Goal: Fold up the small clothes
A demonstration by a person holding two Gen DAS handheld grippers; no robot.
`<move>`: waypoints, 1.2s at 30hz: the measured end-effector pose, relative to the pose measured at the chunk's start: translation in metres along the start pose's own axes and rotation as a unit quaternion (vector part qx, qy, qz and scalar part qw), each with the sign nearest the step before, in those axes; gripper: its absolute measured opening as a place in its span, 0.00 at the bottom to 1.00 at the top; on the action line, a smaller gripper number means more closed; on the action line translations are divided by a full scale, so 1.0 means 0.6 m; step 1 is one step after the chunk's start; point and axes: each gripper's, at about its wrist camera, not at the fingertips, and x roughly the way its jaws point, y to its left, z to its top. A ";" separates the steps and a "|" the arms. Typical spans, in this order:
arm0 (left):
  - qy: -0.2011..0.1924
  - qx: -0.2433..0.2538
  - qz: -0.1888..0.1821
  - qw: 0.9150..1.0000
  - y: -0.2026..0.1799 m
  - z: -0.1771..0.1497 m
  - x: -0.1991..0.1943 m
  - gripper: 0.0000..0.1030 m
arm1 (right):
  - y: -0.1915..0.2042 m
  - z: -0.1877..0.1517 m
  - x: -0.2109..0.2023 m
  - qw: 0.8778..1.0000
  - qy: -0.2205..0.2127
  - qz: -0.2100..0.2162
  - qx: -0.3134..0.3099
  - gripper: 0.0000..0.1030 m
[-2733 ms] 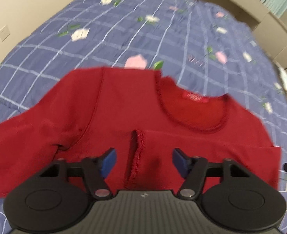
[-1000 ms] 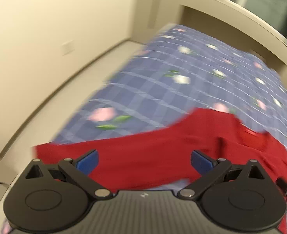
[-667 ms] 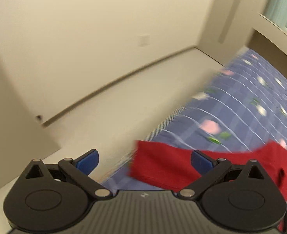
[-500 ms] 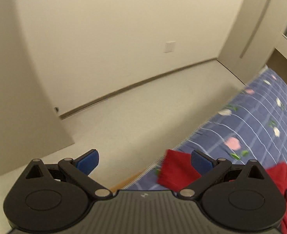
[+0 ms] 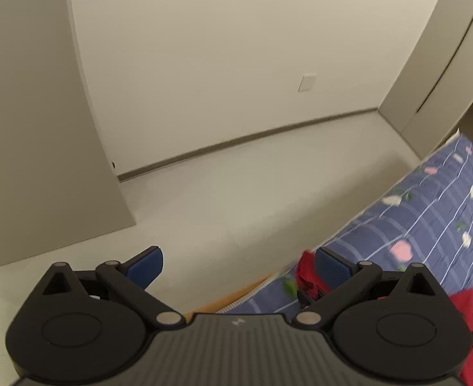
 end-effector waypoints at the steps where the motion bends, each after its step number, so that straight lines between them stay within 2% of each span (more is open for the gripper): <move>1: -0.005 -0.007 -0.002 1.000 -0.004 0.003 -0.003 0.99 | -0.014 0.004 -0.013 1.000 -0.007 0.010 0.020 0.11; 4: -0.018 -0.032 -0.002 0.999 -0.016 0.011 -0.011 0.99 | -0.073 0.029 -0.060 0.995 -0.043 0.028 0.089 0.11; 7: -0.023 -0.043 -0.010 0.999 -0.037 0.014 -0.020 0.99 | -0.159 0.062 -0.135 0.979 -0.102 0.041 0.170 0.11; 10: -0.030 -0.031 -0.024 0.999 -0.071 0.010 -0.031 0.99 | -0.241 0.090 -0.216 0.962 -0.166 0.035 0.213 0.11; 13: -0.029 -0.007 -0.043 0.999 -0.119 -0.002 -0.039 0.99 | -0.338 0.095 -0.320 0.935 -0.242 0.015 0.259 0.11; 15: -0.024 0.010 -0.059 0.998 -0.154 -0.015 -0.042 0.99 | -0.404 0.073 -0.396 0.910 -0.292 -0.009 0.295 0.11; 16: -0.021 0.020 -0.066 0.997 -0.172 -0.024 -0.043 0.99 | -0.442 0.048 -0.440 0.893 -0.319 -0.027 0.317 0.11; 18: -0.016 0.041 -0.080 0.996 -0.211 -0.042 -0.043 0.99 | -0.498 -0.015 -0.511 0.866 -0.349 -0.070 0.351 0.11; 21: -0.005 0.072 -0.096 0.993 -0.266 -0.074 -0.040 0.99 | -0.557 -0.148 -0.594 0.825 -0.362 -0.145 0.410 0.11; 22: 0.001 0.083 -0.101 0.991 -0.286 -0.087 -0.041 0.99 | -0.572 -0.207 -0.618 0.808 -0.357 -0.177 0.435 0.11; 24: 0.010 0.099 -0.107 0.989 -0.315 -0.113 -0.045 0.99 | -0.590 -0.313 -0.643 0.781 -0.333 -0.229 0.476 0.11; 26: 0.019 0.118 -0.111 0.987 -0.350 -0.138 -0.045 0.99 | -0.603 -0.425 -0.645 0.752 -0.292 -0.261 0.531 0.12; 28: 0.023 0.138 -0.113 0.984 -0.380 -0.162 -0.045 0.99 | -0.605 -0.524 -0.636 0.729 -0.255 -0.287 0.567 0.12; 32: 0.027 0.175 -0.121 0.977 -0.429 -0.203 -0.049 0.99 | -0.592 -0.662 -0.584 0.698 -0.188 -0.304 0.621 0.12; 34: 0.030 0.195 -0.130 0.972 -0.460 -0.222 -0.050 0.99 | -0.577 -0.698 -0.561 0.690 -0.170 -0.302 0.635 0.12; 36: 0.030 0.217 -0.146 0.965 -0.490 -0.234 -0.048 0.99 | -0.567 -0.717 -0.559 0.688 -0.167 -0.297 0.640 0.13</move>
